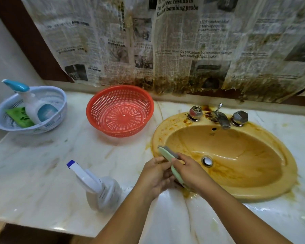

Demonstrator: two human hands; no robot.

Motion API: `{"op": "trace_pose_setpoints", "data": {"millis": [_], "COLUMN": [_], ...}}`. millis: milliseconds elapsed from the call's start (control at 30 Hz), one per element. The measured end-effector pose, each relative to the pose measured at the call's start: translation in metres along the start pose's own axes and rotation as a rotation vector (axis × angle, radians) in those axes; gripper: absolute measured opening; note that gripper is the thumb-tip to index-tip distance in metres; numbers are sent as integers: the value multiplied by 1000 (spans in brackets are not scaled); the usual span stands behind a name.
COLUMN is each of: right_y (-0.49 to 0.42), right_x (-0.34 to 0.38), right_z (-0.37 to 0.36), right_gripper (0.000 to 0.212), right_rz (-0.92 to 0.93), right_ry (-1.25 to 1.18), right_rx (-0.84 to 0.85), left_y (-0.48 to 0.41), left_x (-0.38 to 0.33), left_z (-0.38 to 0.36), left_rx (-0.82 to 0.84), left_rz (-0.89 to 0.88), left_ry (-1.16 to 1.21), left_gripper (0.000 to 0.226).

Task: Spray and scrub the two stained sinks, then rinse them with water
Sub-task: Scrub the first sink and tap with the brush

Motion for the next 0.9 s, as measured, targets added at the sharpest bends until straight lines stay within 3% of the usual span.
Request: {"op": "trace_pose_setpoints", "data": {"millis": [100, 200, 400, 500, 667, 767, 833, 900], "right_y": [7, 9, -1, -11, -35, -40, -42, -66], "right_x": [5, 5, 9, 11, 20, 34, 41, 49], "right_z": [-1, 1, 12, 20, 17, 2, -12, -15], "right_gripper": [50, 59, 44, 42, 43, 42, 43, 44], "right_rz": [36, 85, 202, 246, 277, 452, 581, 661], "right_ry": [150, 259, 423, 524, 974, 1102, 1180, 1273], "right_rx": [57, 52, -4, -50, 88, 257, 369, 329], "left_y": [-3, -5, -8, -9, -3, -15, -27, -34], "left_x": [-5, -7, -8, -13, -49, -51, -43, -39], "left_z": [0, -2, 3, 19, 54, 63, 68, 69], "left_rx": [-59, -71, -107, -187, -567, -682, -692, -694], "left_rz": [-52, -73, -85, -155, -588, -824, -833, -785], "left_ry": [23, 50, -26, -118, -793, -1164, -1260, -1281], "left_gripper": [42, 44, 18, 17, 23, 26, 30, 38]}}
Point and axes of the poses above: each hand's wrist, its own y-axis away from the middle knuckle, its own z-axis out of the back of the hand, x = y × z, the point moved 9 cm from there along -y, towards the middle knuckle, and after that the axes turned 4 degrees about -y, right-handed, at the moved point
